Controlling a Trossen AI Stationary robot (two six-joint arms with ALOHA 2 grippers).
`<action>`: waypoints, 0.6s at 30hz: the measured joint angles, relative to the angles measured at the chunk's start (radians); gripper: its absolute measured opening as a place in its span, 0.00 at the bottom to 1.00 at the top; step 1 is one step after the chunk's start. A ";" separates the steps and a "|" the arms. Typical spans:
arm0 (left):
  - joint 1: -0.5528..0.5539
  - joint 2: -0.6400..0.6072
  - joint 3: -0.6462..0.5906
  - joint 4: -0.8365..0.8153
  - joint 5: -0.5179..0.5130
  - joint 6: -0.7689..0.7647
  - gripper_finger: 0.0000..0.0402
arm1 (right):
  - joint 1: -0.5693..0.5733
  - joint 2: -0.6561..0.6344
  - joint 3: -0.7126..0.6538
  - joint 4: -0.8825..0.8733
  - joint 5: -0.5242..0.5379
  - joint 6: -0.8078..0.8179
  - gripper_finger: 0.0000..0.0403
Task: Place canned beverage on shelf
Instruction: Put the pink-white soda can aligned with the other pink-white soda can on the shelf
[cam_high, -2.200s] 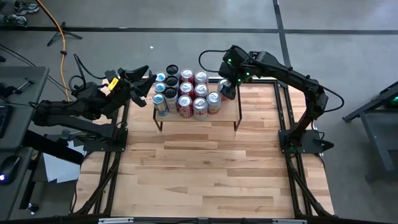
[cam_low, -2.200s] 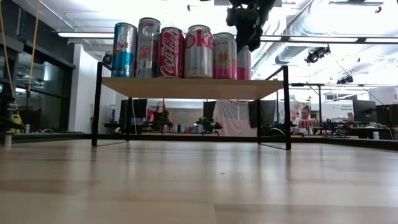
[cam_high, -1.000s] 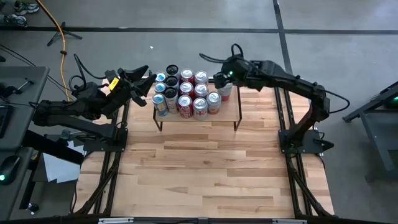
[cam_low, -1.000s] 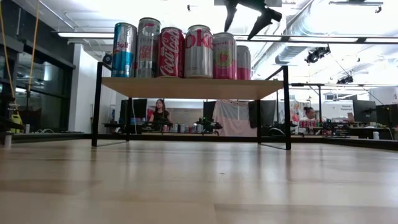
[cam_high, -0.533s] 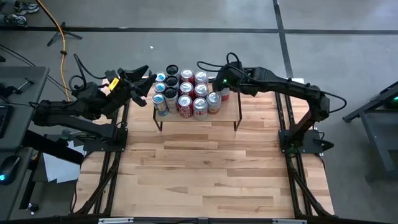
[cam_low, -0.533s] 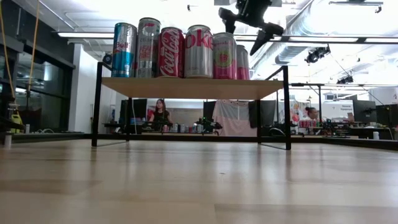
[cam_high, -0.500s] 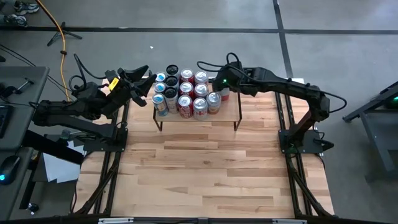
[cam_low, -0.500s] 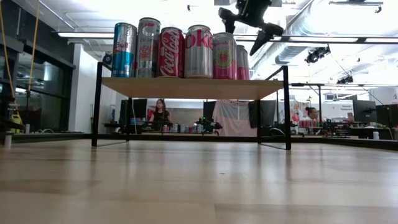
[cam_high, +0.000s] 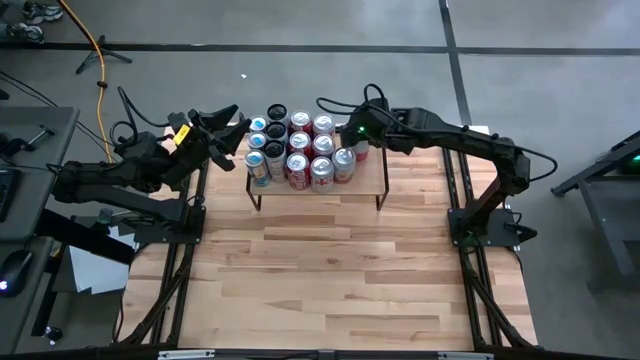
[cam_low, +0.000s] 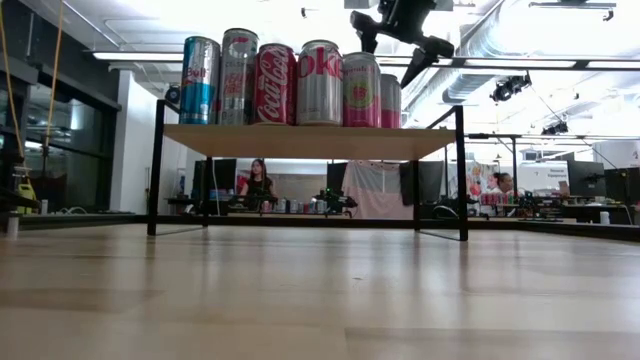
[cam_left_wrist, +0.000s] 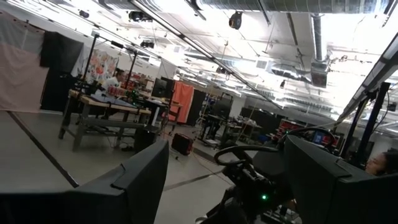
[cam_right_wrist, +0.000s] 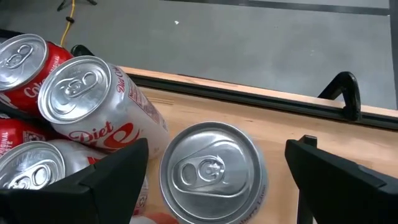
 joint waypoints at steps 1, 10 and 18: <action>0.000 0.000 0.000 0.000 0.000 0.000 0.64 | 0.000 0.000 0.000 0.000 -0.002 0.000 0.90; 0.000 0.000 0.000 0.000 -0.018 0.000 0.64 | 0.001 0.002 -0.006 -0.018 -0.051 0.007 0.90; 0.000 0.000 0.000 0.000 -0.031 0.000 0.64 | 0.001 0.016 -0.006 -0.016 -0.086 -0.010 0.90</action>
